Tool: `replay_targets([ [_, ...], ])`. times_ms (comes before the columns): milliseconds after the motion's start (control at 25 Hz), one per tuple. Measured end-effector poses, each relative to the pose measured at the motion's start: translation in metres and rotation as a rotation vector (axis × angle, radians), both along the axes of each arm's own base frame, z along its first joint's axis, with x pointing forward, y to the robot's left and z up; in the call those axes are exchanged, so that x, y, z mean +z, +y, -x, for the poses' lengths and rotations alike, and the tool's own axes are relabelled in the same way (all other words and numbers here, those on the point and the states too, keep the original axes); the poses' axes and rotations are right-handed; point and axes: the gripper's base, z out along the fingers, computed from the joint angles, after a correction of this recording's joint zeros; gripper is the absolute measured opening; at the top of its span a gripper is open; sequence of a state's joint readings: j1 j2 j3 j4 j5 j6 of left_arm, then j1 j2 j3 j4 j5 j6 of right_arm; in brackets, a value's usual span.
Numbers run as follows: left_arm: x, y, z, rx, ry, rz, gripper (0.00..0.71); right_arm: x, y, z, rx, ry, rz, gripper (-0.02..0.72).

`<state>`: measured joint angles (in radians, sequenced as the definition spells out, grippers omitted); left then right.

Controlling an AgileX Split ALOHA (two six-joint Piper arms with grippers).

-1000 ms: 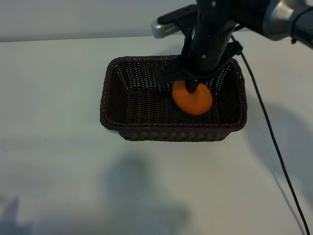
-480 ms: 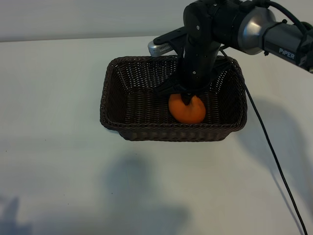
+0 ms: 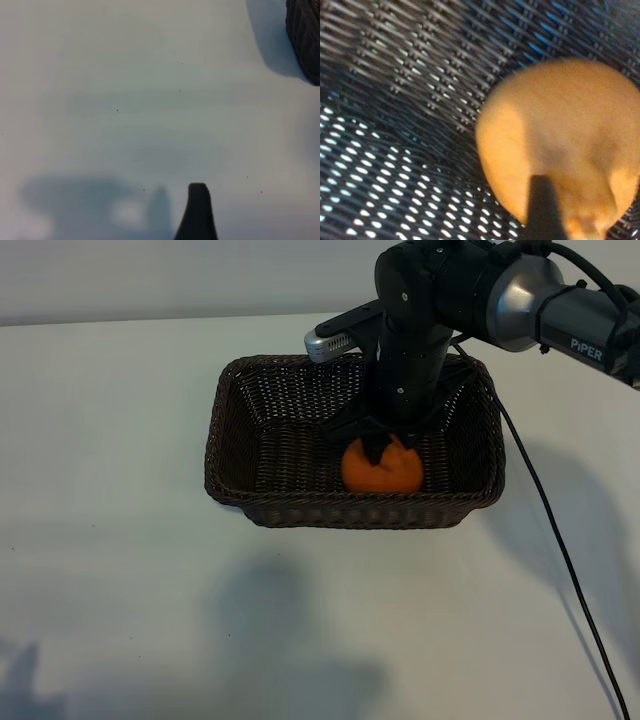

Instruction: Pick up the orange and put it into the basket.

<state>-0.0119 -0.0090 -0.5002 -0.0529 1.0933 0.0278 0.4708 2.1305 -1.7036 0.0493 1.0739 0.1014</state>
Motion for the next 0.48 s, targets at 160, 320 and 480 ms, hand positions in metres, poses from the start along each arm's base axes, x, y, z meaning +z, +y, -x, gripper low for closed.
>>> replay_targets([
  [160, 0.0, 0.0, 0.0, 0.0, 0.0, 0.0, 0.593, 0.011, -0.001, 0.002, 0.006, -0.016, -0.008, 0.64],
  [320, 0.0, 0.0, 0.0, 0.0, 0.0, 0.0, 0.593, 0.037, 0.0, 0.0, 0.009, -0.048, -0.025, 0.641],
  [480, 0.0, 0.0, 0.0, 0.001, 0.0, 0.002, 0.593, 0.058, -0.001, -0.005, 0.012, -0.09, -0.016, 0.587],
])
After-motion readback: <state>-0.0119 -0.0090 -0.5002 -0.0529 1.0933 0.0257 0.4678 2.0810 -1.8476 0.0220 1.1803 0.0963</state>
